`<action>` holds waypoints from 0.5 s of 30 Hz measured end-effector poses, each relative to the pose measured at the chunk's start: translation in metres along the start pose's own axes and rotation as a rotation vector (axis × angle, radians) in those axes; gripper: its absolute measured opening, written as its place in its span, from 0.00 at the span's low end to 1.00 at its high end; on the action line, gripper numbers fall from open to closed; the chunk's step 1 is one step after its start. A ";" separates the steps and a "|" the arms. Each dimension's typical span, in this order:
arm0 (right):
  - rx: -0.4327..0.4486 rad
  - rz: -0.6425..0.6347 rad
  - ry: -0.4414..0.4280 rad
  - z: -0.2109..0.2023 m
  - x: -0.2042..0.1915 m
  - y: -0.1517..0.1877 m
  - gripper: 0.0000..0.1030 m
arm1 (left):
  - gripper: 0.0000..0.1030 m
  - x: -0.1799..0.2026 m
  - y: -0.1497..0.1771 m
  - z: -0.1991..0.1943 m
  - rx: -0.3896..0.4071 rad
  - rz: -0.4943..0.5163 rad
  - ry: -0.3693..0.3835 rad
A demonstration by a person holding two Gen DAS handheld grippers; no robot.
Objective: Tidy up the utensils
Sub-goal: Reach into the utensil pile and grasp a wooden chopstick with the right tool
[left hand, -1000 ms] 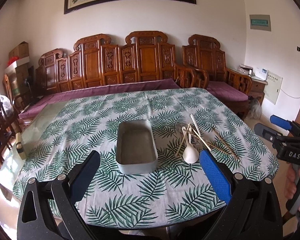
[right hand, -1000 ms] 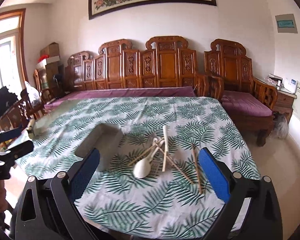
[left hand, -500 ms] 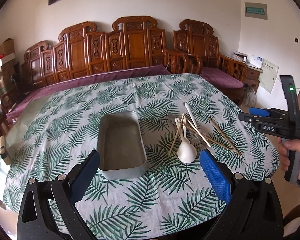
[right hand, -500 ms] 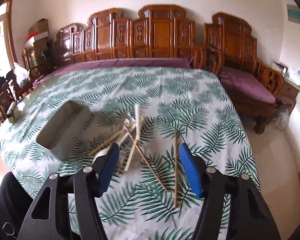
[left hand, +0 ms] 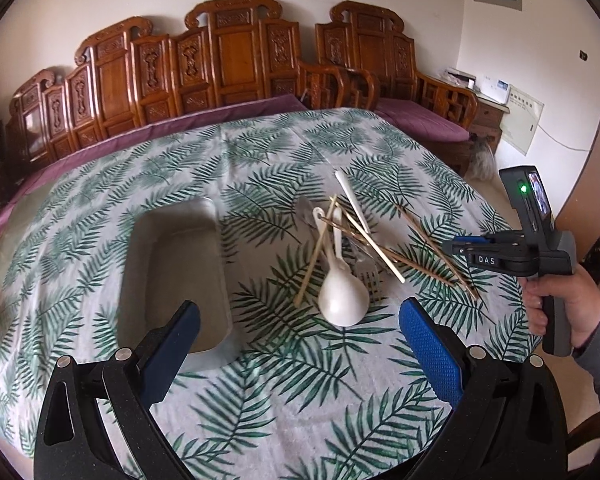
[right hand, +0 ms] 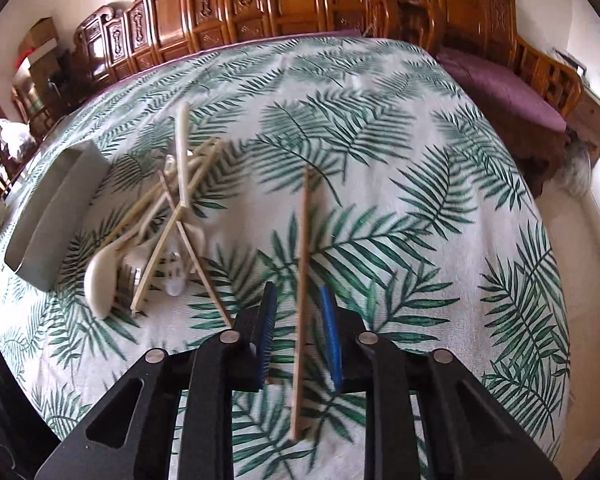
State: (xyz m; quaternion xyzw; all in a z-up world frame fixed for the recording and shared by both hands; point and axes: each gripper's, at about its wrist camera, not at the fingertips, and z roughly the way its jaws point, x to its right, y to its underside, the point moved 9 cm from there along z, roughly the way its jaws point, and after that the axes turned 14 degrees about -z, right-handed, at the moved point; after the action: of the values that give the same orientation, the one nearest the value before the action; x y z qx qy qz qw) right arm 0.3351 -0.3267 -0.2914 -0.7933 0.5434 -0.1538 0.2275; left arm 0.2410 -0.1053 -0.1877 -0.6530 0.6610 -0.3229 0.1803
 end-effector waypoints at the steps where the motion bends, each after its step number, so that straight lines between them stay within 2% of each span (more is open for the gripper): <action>1: -0.004 -0.002 -0.004 0.002 0.001 0.001 0.22 | 0.94 0.003 0.001 0.006 -0.012 0.000 0.005; 5: -0.011 -0.006 -0.029 0.007 0.002 0.002 0.21 | 0.92 0.018 -0.002 0.030 -0.039 0.019 0.007; 10: -0.015 -0.017 -0.058 0.011 -0.002 0.000 0.19 | 0.84 0.032 -0.005 0.056 -0.072 0.032 0.006; 15: -0.035 -0.038 -0.049 0.018 -0.002 0.001 0.14 | 0.76 0.048 -0.010 0.080 -0.101 0.043 0.008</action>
State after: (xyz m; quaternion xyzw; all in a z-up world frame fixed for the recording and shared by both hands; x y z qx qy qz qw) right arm 0.3420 -0.3216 -0.3069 -0.8110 0.5250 -0.1289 0.2237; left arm 0.2972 -0.1668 -0.2303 -0.6456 0.6910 -0.2877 0.1512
